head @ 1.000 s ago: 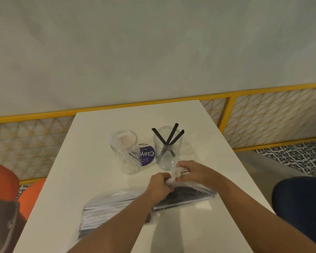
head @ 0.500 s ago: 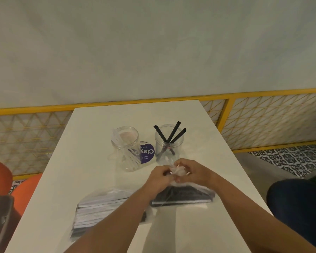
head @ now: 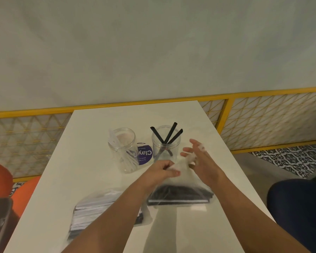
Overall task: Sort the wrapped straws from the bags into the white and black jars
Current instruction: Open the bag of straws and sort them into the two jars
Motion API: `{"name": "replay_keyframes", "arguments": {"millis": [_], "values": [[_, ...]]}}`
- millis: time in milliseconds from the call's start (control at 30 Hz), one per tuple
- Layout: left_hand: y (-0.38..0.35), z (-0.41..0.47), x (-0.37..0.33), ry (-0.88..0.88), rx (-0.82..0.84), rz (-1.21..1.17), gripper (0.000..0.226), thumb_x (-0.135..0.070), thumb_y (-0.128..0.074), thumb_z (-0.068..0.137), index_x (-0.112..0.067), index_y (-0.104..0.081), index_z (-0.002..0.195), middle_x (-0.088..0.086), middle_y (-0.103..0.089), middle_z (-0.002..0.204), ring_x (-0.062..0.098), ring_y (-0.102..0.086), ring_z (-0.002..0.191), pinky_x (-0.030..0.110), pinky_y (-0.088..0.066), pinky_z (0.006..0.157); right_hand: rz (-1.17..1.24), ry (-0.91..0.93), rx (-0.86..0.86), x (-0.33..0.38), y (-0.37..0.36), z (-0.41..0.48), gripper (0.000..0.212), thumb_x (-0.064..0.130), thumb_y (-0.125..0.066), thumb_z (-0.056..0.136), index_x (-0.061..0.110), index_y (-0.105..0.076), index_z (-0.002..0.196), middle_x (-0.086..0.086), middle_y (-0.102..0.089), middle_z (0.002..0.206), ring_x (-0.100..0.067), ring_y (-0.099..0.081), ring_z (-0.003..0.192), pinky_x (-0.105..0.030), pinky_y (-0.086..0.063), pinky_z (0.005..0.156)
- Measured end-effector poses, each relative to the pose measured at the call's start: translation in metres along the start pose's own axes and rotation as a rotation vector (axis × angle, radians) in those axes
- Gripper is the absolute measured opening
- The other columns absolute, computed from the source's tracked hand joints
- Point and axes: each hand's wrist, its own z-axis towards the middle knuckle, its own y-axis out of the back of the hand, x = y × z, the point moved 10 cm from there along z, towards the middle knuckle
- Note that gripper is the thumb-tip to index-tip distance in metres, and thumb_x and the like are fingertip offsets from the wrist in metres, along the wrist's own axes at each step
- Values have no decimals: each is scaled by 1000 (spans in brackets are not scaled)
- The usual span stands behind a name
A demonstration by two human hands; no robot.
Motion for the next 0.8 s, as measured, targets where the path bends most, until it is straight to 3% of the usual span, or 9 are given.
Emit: {"name": "replay_keyframes", "arguments": {"millis": [100, 200, 267, 333, 433, 533, 600, 733, 800], "values": [[12, -1, -4, 2, -46, -302, 12, -1, -62, 85, -6, -64, 95, 6, -67, 89, 22, -62, 88, 41, -48, 93, -197, -168, 97, -30, 2, -10, 80, 60, -76, 56, 23, -51, 123, -9, -59, 120, -30, -56, 112, -49, -43, 102], [13, -2, -5, 14, -15, -599, 15, 6, -57, 82, -3, -64, 91, 9, -69, 84, 24, -63, 86, 39, -51, 85, -457, -117, 39, -31, 14, -17, 67, 53, -77, 61, 2, -63, 103, -12, -63, 91, -31, -59, 90, -37, -48, 84], [14, -1, -7, -2, 3, -694, 15, -1, -61, 75, -2, -63, 90, 11, -68, 87, 25, -62, 87, 38, -51, 85, -281, -95, 44, -26, 16, -16, 57, 45, -80, 61, 2, -66, 96, -14, -61, 88, -30, -59, 86, -34, -49, 76], [11, 0, -12, -28, 28, -658, 17, -7, -64, 74, -5, -63, 90, 10, -66, 91, 22, -61, 88, 36, -50, 86, -109, -56, 134, -11, 1, -17, 36, 32, -80, 66, 10, -68, 91, -9, -64, 88, -22, -62, 83, -28, -52, 72], [9, -2, -28, -77, 11, -589, 16, -4, -59, 85, -12, -72, 89, 1, -71, 86, 14, -65, 81, 26, -53, 81, -105, 71, 112, 22, -10, -15, 5, 24, -69, 80, 20, -72, 79, 2, -62, 73, -13, -57, 69, -23, -47, 65], [24, -6, -41, -136, -64, -563, 32, -5, -56, 89, -18, -73, 65, -4, -69, 74, 11, -62, 74, 20, -53, 66, -159, 53, 10, 39, -2, -14, 30, 27, -46, 96, 19, -67, 77, 4, -45, 58, -10, -40, 57, -20, -37, 58], [35, -11, -46, -159, -105, -518, 38, -14, -53, 92, -19, -72, 60, -7, -71, 73, 8, -64, 71, 21, -53, 66, -327, 44, 5, 49, -2, -18, 31, 29, -45, 96, 18, -65, 76, 5, -43, 59, -11, -35, 57, -21, -36, 58], [46, -19, -56, -162, -126, -230, 34, -29, -51, 93, -17, -66, 65, -12, -68, 66, 7, -59, 66, 21, -46, 65, -739, 116, 70, 62, -16, -22, 14, 16, -63, 87, 25, -66, 77, 3, -64, 83, -15, -53, 71, -15, -45, 61], [55, -21, -59, -157, -176, -24, 34, -34, -61, 87, -18, -62, 58, -5, -62, 66, 16, -53, 72, 27, -40, 73, -967, 106, 116, 60, -22, -22, 8, 24, -70, 81, 29, -64, 80, -7, -68, 94, -27, -59, 86, -24, -51, 77]]}}
